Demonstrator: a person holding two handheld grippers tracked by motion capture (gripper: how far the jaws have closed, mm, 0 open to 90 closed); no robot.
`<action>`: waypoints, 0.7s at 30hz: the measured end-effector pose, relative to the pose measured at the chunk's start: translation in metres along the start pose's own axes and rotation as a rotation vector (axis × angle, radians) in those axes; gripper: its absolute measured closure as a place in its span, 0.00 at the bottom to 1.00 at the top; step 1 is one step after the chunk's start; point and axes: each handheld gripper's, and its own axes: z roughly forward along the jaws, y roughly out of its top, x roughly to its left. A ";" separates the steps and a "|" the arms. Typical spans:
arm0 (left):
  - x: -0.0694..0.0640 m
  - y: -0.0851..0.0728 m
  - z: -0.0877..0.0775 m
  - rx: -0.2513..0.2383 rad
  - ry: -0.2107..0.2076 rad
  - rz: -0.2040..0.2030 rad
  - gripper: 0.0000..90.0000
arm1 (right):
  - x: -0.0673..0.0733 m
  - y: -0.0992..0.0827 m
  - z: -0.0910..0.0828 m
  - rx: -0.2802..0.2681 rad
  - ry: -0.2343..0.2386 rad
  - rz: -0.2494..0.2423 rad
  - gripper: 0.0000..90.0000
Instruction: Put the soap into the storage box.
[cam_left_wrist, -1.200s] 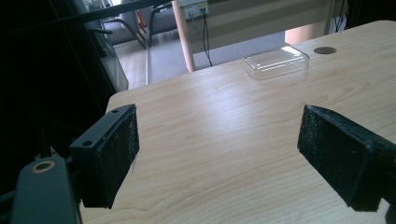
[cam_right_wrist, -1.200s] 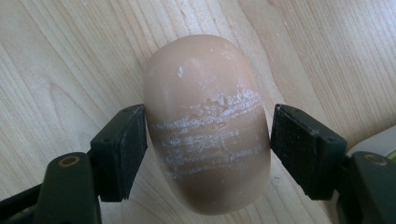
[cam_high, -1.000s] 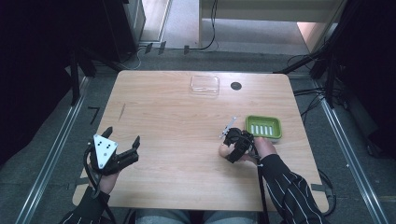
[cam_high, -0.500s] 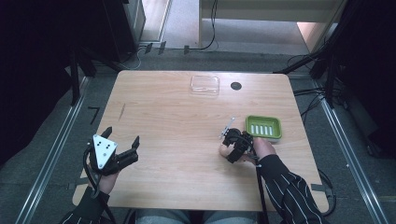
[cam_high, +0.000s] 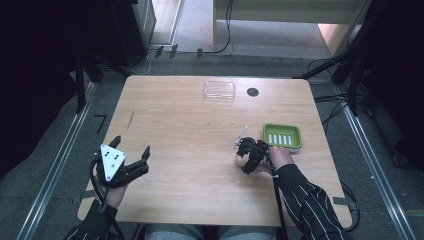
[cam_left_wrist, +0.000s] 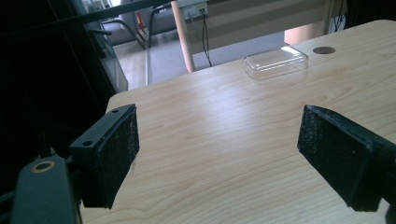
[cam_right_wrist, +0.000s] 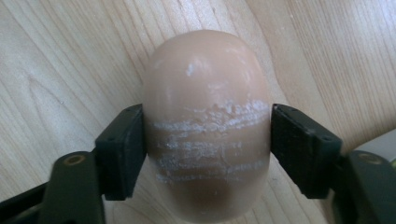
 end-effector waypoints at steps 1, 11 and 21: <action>0.000 0.000 0.000 0.001 0.000 -0.001 0.15 | 0.001 0.000 0.000 0.005 -0.005 0.005 0.36; -0.001 0.000 0.000 0.003 -0.003 0.005 0.15 | -0.002 -0.001 0.002 0.013 0.017 0.027 0.37; 0.000 0.000 0.000 0.006 -0.006 0.011 0.15 | -0.001 -0.001 0.000 0.013 0.032 0.028 0.38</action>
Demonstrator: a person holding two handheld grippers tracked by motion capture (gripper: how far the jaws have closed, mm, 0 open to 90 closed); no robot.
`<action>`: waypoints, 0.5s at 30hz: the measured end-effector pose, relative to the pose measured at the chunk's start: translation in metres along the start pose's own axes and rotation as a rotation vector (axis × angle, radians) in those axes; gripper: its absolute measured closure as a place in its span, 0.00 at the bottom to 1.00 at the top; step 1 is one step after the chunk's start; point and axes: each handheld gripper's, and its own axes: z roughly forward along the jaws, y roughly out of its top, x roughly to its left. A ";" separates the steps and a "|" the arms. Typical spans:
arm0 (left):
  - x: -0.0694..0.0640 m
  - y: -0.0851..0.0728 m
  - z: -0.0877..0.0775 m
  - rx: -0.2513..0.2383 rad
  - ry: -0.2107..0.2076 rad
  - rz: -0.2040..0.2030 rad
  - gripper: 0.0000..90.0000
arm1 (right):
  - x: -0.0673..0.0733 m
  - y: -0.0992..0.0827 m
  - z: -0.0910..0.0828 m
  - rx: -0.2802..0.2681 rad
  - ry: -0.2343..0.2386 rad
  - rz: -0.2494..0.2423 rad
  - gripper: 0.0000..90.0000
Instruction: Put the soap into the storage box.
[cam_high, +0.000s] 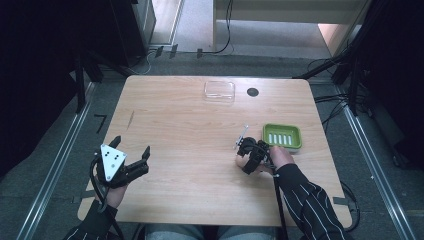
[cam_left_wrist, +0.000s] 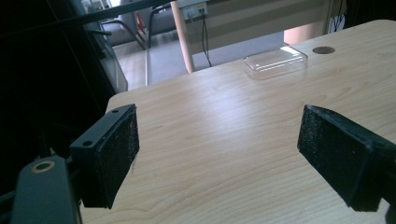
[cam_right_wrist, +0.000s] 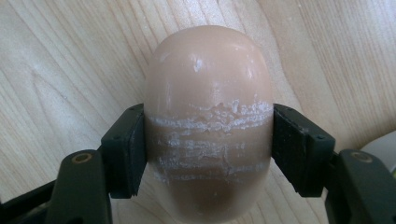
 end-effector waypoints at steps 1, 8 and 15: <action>0.000 0.000 0.000 0.004 -0.001 0.001 0.15 | 0.000 0.000 -0.001 -0.004 -0.001 -0.013 0.38; 0.001 0.000 0.000 0.006 -0.001 0.000 0.15 | -0.001 -0.001 -0.012 -0.019 -0.003 -0.004 0.38; 0.001 0.000 0.000 0.010 0.000 -0.001 0.15 | -0.004 -0.005 -0.019 -0.033 -0.007 0.001 0.38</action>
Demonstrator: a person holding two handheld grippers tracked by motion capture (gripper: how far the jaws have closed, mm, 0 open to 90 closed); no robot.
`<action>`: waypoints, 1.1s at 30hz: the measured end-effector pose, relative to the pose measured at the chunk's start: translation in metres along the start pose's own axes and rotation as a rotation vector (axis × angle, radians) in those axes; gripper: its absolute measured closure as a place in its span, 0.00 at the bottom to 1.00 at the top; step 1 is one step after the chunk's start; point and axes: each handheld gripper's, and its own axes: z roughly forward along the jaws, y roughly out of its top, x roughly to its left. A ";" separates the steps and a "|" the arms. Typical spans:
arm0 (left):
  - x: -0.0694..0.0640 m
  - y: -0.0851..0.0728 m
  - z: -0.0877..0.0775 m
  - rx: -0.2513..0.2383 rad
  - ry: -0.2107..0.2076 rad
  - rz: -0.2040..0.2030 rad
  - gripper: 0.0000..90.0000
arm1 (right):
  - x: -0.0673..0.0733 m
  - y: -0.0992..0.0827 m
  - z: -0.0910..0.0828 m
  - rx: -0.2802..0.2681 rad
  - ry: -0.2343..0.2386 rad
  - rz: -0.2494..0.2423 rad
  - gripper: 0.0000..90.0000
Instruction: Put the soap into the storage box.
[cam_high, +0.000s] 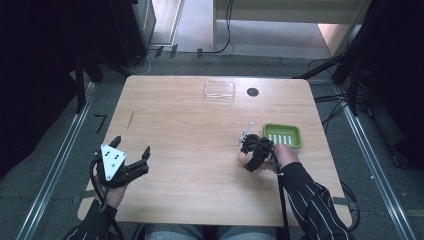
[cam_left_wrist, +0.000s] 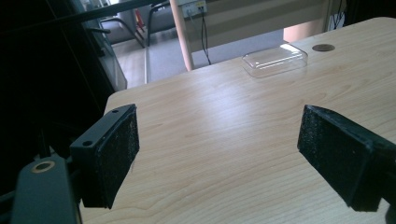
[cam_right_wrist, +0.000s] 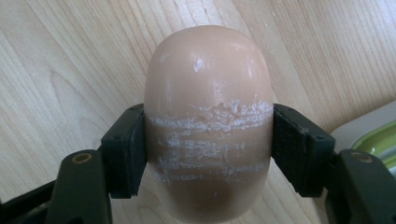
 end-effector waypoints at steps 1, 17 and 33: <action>0.000 0.000 0.000 -0.001 0.001 0.001 0.15 | 0.000 -0.001 -0.001 0.004 0.000 0.002 0.38; 0.001 -0.001 -0.001 0.002 0.000 -0.004 0.15 | -0.006 -0.011 -0.017 -0.002 -0.015 0.008 0.38; 0.001 -0.001 0.000 0.007 -0.005 -0.001 0.15 | -0.020 -0.030 -0.037 -0.021 -0.031 0.042 0.38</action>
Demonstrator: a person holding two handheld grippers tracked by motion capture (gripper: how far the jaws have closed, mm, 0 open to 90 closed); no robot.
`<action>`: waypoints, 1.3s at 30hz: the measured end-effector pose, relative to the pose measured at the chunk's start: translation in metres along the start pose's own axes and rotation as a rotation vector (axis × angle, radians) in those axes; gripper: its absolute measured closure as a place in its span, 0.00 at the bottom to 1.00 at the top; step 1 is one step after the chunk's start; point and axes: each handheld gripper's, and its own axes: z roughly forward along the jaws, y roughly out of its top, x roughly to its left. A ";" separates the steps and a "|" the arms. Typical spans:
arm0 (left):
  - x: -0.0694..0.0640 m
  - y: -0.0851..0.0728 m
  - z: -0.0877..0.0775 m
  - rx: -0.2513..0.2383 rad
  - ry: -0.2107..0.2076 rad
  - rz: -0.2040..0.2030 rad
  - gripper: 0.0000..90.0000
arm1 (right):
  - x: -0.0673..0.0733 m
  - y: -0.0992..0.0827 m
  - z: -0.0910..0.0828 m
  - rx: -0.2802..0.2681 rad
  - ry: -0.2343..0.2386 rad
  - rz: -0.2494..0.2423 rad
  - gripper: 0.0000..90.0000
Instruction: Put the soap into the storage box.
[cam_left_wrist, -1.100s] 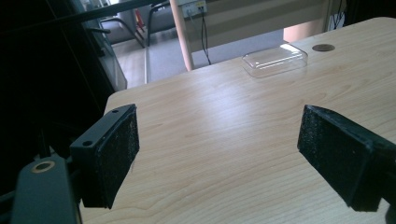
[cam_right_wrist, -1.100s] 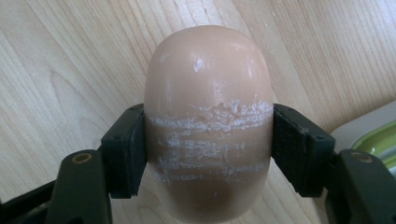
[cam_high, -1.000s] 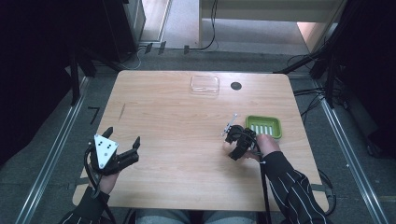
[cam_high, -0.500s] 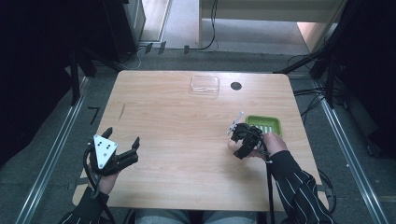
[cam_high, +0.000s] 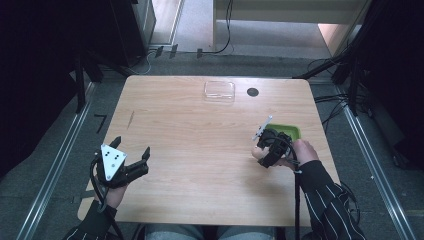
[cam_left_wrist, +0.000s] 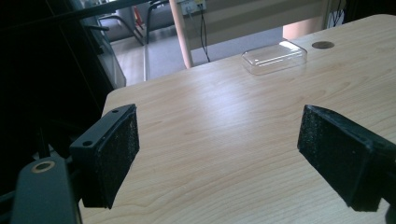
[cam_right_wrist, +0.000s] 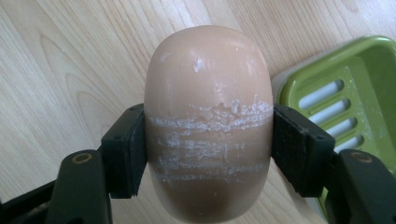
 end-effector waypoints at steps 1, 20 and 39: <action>0.000 0.000 0.000 -0.001 0.003 -0.001 0.15 | -0.001 -0.002 -0.001 0.004 -0.003 0.000 0.38; 0.000 0.000 0.000 0.000 0.000 0.002 0.15 | -0.008 -0.006 -0.007 0.016 -0.017 -0.005 0.38; -0.001 0.000 0.001 0.001 -0.003 0.005 0.15 | -0.025 -0.010 -0.011 0.010 -0.035 -0.025 0.38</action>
